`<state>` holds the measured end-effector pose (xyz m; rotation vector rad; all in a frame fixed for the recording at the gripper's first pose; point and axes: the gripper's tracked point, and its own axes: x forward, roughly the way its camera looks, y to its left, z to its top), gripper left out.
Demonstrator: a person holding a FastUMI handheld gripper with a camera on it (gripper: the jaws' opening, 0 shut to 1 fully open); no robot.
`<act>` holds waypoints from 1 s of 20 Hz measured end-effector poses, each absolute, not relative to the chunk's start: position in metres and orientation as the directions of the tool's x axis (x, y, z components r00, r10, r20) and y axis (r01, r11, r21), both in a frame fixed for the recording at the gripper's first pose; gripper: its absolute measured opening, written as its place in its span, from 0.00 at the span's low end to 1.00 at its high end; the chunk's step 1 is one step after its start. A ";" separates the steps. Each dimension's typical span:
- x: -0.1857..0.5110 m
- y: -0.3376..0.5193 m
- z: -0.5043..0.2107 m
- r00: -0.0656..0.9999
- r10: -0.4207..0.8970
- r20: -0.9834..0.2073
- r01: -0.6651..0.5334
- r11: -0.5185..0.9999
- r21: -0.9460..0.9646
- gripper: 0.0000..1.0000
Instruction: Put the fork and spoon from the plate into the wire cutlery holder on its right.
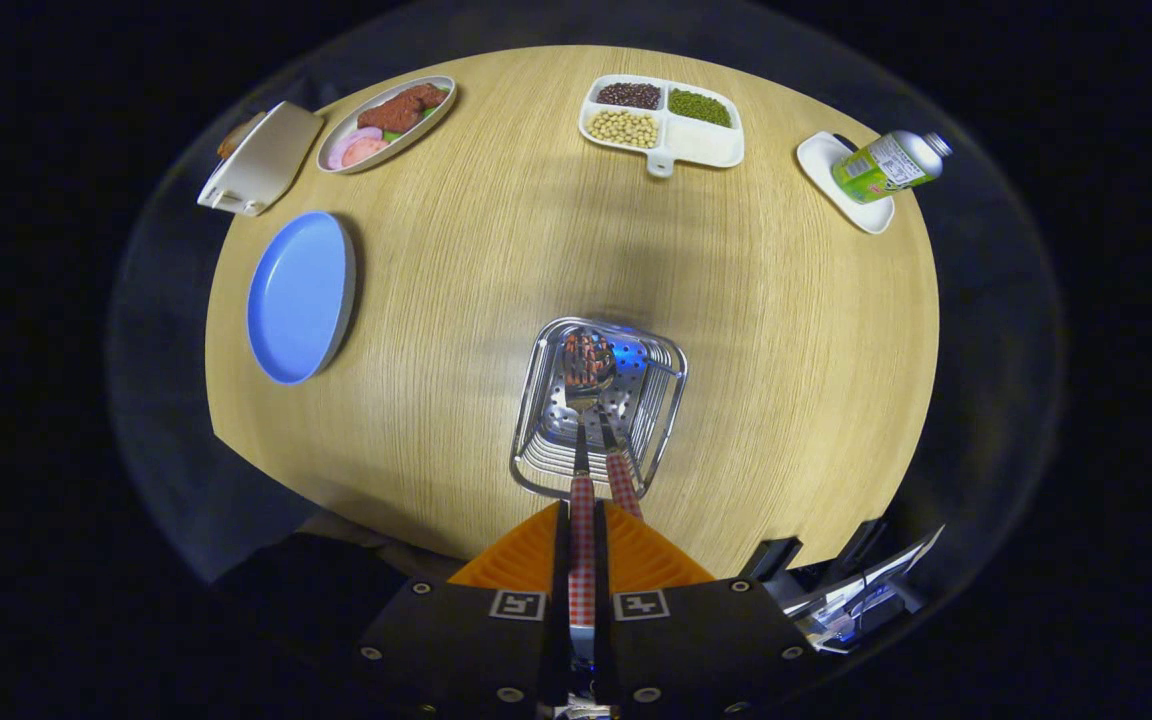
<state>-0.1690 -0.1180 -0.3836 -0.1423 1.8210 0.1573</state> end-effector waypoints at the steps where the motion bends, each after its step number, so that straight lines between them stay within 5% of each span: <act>1: -0.167 -0.115 -0.382 -0.248 -0.001 -0.969 -0.176 0.983 0.044 0.13; 7: -0.130 -0.105 -0.374 -0.049 0.055 -0.997 -0.075 0.996 0.058 0.34; 8: -0.121 -0.105 -0.370 0.006 0.065 -0.998 -0.059 0.996 0.065 0.40; 11: -0.092 -0.106 -0.350 0.183 0.065 -0.981 -0.030 0.998 0.060 0.81; 13: -0.075 -0.106 -0.333 0.294 0.050 -0.954 -0.025 0.999 0.045 0.90; 20: -0.012 -0.108 -0.237 0.691 0.015 -0.723 -0.009 1.000 0.012 0.97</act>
